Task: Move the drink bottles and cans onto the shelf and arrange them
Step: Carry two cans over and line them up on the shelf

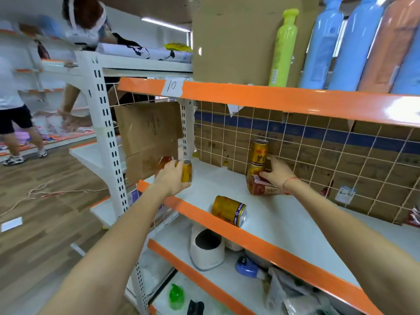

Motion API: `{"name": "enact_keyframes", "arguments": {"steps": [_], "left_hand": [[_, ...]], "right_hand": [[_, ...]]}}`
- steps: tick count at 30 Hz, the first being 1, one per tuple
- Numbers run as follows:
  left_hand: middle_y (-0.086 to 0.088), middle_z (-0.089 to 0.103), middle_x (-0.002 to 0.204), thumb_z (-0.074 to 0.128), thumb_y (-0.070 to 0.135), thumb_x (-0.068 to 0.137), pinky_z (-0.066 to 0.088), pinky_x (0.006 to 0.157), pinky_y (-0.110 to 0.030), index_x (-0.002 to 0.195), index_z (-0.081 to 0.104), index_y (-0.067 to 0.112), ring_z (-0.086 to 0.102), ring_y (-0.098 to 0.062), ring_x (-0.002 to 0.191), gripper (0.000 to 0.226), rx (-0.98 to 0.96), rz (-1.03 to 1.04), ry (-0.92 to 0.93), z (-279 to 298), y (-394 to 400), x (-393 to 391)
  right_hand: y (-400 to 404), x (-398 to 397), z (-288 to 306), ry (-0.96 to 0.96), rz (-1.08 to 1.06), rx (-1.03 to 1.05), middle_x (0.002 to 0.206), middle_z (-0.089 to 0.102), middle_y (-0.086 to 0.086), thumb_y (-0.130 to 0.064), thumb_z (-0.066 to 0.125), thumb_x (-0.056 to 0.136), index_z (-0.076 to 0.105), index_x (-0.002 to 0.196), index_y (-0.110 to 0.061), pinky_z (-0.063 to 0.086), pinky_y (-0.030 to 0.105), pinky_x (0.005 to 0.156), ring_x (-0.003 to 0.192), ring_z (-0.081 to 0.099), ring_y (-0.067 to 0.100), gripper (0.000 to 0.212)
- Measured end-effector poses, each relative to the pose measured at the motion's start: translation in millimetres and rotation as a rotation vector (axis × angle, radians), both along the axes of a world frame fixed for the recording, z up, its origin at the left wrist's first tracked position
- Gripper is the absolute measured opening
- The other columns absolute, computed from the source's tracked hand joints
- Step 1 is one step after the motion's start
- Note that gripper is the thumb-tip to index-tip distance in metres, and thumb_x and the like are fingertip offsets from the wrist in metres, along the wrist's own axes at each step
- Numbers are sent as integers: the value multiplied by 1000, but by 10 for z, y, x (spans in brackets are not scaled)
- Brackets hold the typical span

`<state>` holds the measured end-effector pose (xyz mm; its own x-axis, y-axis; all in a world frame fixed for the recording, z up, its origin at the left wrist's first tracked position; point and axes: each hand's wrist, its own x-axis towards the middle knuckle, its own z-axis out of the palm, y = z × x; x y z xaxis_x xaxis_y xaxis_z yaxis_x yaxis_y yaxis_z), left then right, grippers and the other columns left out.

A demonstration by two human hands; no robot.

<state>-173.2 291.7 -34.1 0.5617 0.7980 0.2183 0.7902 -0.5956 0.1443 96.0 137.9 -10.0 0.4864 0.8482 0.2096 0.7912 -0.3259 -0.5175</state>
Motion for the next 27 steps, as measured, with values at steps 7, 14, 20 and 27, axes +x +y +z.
{"name": "enact_keyframes", "arguments": {"steps": [7,14,20,27], "left_hand": [[-15,38,140,67,46,81,35,106,-40,145,26,9,36,-32,130,84,-19,-15,59,-89,585,192],[-20,43,137,63,49,84,36,102,-40,144,26,8,42,-35,125,82,-25,-15,44,-317,1166,396],[-19,43,138,63,43,87,39,101,-38,141,33,8,44,-35,125,71,-154,-12,-121,-388,1406,536],[-12,56,128,77,42,74,48,94,-35,130,50,7,54,-27,114,71,-324,-14,-216,-309,1625,529]], "right_hand": [[414,338,-24,32,-48,1,123,58,12,-31,61,90,48,123,-15,41,35,93,113,55,29,39],[900,645,-180,71,-124,107,126,57,10,-31,63,88,46,127,-17,40,39,96,117,53,29,45],[1190,798,-121,177,-148,235,128,56,8,-33,65,86,41,134,-14,45,42,98,119,53,30,57],[1397,857,-101,188,-200,207,123,57,13,-45,66,82,47,121,-11,49,44,91,110,56,34,55]]}}
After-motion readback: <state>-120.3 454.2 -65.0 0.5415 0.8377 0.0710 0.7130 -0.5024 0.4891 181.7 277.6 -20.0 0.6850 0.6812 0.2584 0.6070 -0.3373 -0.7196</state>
